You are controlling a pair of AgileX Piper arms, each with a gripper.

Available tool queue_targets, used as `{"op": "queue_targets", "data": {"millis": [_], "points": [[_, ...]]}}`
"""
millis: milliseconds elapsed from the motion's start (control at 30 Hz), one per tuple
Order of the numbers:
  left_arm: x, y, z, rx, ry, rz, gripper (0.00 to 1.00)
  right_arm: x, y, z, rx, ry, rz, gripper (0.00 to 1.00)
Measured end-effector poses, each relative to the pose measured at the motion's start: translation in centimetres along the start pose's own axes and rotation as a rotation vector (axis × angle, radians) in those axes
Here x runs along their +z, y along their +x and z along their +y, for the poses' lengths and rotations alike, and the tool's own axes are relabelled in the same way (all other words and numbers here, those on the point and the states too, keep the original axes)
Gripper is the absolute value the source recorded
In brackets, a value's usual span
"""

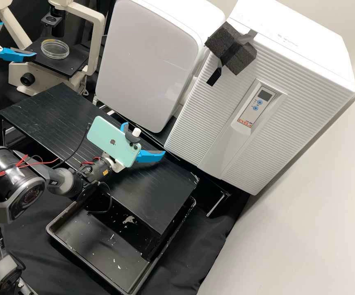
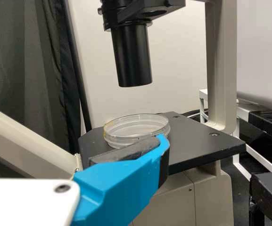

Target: Place the petri dish on the bench

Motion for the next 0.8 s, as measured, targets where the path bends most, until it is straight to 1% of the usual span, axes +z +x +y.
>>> {"op": "queue_targets", "data": {"millis": [400,467,567,667,733,800], "points": [[0.0,0.0,0.0,0.0,0.0,0.0,1.0,0.0,0.0,0.0,0.0,0.0,0.0,1.0],[0.0,0.2,0.2,0.005,0.0,-0.001,1.0,0.0,0.0,0.0,0.0,0.0,0.0,1.0],[0.1,0.8,0.7,0.018,0.0,-0.003,1.0,0.0,0.0,0.0,0.0,0.0,0.0,1.0],[0.3,1.8,1.4,0.041,0.01,-0.019,1.0,0.0,0.0,0.0,0.0,0.0,0.0,1.0],[0.6,2.5,1.7,0.039,0.003,-0.04,1.0,0.0,0.0,0.0,0.0,0.0,0.0,1.0],[0.9,3.5,2.0,0.023,-0.01,-0.07,1.0,0.0,0.0,0.0,0.0,0.0,0.0,1.0]]}}
